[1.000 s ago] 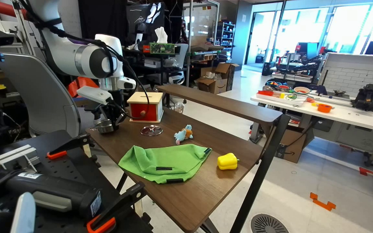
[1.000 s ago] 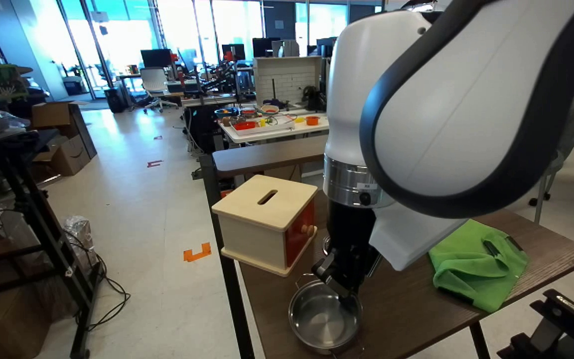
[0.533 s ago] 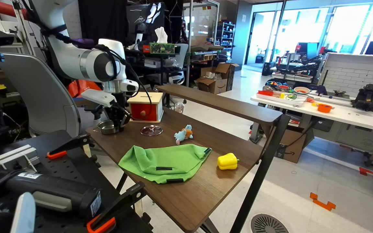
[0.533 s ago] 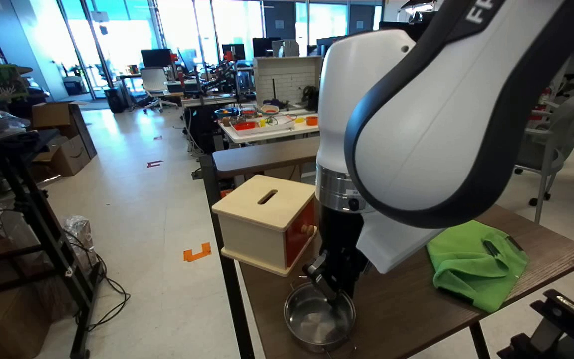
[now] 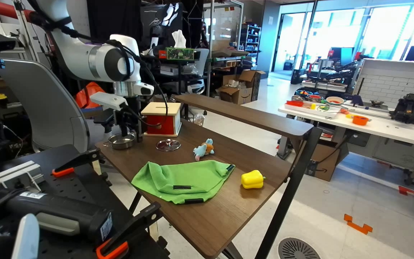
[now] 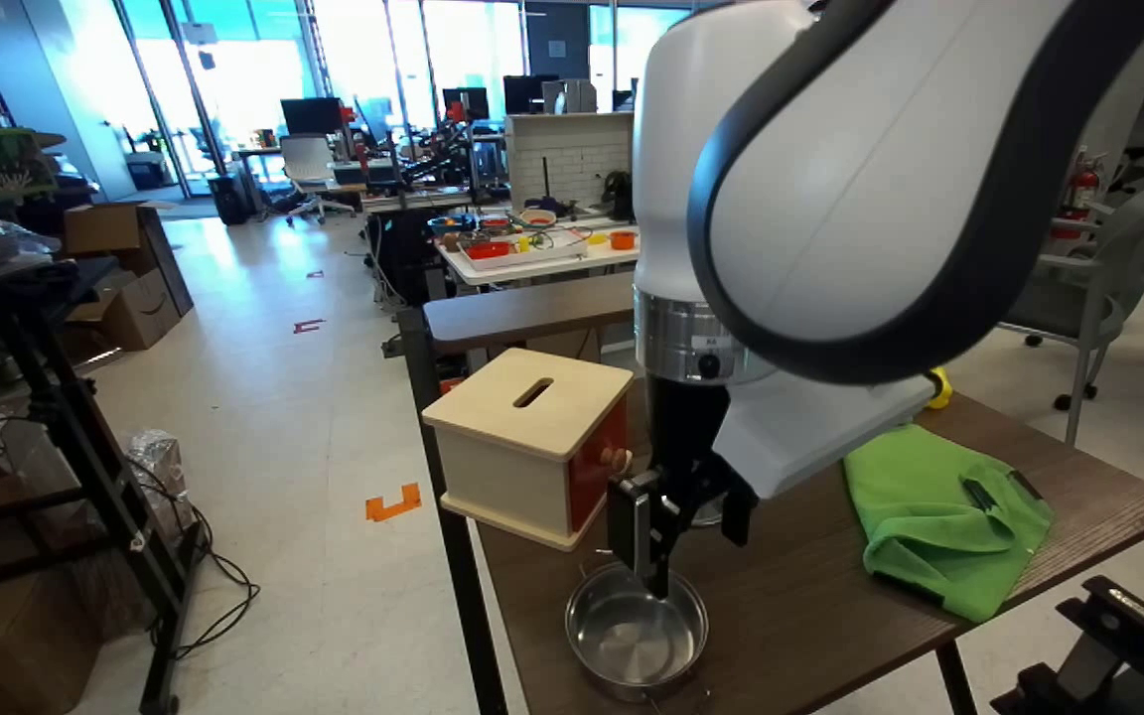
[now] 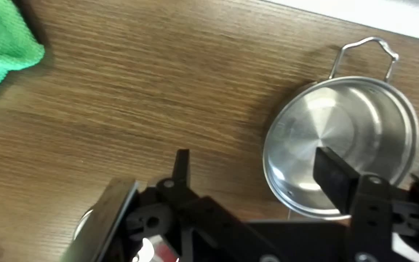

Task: Pick up the pot and toy and move them towards the edge of the table.

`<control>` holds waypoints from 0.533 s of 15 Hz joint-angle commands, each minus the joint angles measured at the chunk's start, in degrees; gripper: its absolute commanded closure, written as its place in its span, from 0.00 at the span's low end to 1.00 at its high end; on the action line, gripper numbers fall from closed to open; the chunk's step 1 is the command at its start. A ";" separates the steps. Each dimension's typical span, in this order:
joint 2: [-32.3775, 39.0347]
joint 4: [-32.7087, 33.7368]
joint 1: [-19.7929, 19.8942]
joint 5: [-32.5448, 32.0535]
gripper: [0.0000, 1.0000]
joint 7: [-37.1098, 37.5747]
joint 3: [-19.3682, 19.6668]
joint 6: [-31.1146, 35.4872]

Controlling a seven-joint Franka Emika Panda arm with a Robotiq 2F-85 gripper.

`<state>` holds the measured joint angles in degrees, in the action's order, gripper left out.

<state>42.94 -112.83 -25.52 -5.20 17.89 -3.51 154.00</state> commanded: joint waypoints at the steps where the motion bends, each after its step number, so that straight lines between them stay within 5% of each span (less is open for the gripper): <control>1: -11.20 -7.27 -0.67 0.51 0.00 3.10 0.91 -2.47; 8: -18.60 -6.81 6.98 1.60 0.00 7.87 5.19 -1.42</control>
<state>25.51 -120.55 -22.18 -4.86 24.82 0.26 152.72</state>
